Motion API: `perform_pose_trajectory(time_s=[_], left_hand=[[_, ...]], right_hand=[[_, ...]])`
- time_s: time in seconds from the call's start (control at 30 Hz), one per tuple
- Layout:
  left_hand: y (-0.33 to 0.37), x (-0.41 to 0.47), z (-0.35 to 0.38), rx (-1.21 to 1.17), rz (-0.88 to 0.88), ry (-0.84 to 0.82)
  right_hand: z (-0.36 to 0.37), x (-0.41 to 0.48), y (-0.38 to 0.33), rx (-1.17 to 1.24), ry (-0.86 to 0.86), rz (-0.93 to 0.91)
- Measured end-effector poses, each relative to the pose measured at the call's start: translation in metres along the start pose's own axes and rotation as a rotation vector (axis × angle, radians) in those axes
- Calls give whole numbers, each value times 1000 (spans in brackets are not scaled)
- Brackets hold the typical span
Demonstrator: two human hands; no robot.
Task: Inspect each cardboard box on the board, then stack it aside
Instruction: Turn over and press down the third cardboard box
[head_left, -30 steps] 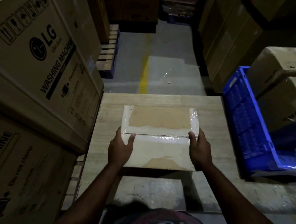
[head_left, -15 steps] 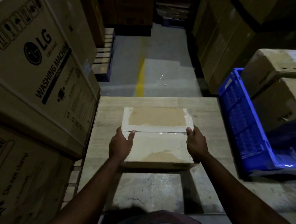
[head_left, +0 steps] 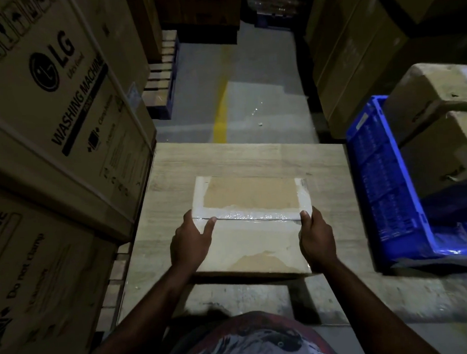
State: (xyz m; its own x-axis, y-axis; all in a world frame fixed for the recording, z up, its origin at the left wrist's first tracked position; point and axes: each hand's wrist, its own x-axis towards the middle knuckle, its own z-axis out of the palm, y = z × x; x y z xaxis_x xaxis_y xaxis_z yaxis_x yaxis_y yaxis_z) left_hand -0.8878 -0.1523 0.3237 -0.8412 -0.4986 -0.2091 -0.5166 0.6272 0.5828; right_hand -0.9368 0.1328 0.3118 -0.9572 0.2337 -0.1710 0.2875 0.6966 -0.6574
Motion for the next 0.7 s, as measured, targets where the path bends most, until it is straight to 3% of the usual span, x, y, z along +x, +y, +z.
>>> perform_pose_trajectory(time_s=[0.1, 0.17, 0.27, 0.33, 0.43, 0.7], left_hand=[[1, -4, 2, 42, 42, 31], [2, -6, 5, 161, 211, 102], [6, -10, 9, 342, 515, 65], [5, -20, 16, 386, 622, 2], [1, -31, 25, 423, 636, -39], [4, -25, 27, 514, 646, -63]], right_hand=[[2, 0, 0, 23, -20, 18], [1, -2, -3, -60, 5, -25], [-1, -15, -15, -418, -4, -343], [1, -29, -25, -505, -92, -547], [21, -42, -22, -521, -179, -659], [37, -44, -19, -571, -217, -662]])
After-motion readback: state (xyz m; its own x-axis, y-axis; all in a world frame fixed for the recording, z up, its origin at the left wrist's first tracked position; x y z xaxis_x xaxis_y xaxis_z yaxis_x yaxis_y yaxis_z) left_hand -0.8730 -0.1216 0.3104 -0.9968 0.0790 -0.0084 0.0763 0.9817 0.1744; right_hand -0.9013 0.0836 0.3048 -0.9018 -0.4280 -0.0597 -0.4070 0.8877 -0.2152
